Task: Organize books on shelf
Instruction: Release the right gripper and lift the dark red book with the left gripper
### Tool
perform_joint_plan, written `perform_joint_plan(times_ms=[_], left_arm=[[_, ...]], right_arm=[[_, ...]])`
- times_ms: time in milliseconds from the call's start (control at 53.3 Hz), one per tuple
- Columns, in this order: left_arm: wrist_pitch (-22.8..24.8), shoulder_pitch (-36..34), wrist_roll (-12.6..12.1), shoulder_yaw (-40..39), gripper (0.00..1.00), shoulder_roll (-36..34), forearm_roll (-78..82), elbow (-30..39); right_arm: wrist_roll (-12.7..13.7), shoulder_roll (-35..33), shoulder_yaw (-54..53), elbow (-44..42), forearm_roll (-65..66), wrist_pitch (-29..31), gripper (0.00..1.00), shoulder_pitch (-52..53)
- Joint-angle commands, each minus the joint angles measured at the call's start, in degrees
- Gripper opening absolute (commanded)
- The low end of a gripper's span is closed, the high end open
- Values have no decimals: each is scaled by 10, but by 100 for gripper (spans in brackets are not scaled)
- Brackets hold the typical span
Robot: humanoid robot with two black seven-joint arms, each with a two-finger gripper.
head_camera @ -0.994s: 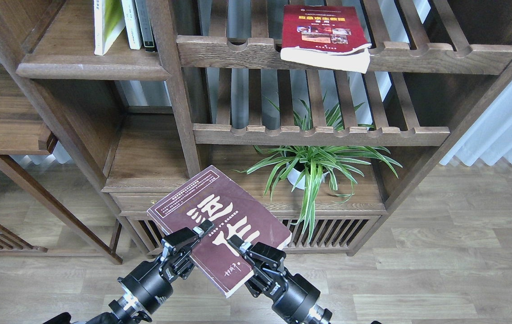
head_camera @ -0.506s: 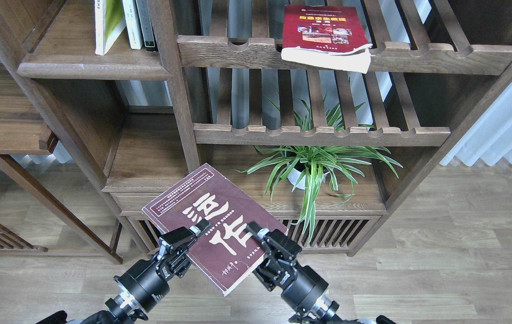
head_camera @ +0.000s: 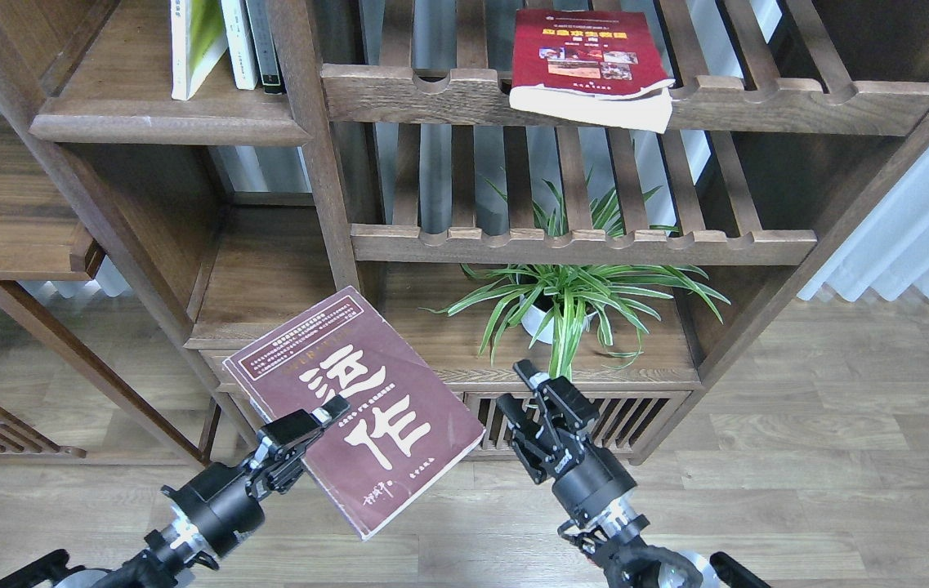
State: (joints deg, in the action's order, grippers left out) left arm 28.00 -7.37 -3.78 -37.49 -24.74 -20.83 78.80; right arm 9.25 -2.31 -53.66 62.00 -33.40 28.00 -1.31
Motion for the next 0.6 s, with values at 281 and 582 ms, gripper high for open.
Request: perform_joint_plan(times_ms=[281, 582], left_arm=[[0, 0, -2, -69, 3, -36, 60, 3], [0, -1, -2, -137, 1, -73, 71, 4]], right_arm=[[-3, 2, 1, -35, 5, 0, 73, 25], [-2, 12, 7, -34, 7, 0, 73, 20]])
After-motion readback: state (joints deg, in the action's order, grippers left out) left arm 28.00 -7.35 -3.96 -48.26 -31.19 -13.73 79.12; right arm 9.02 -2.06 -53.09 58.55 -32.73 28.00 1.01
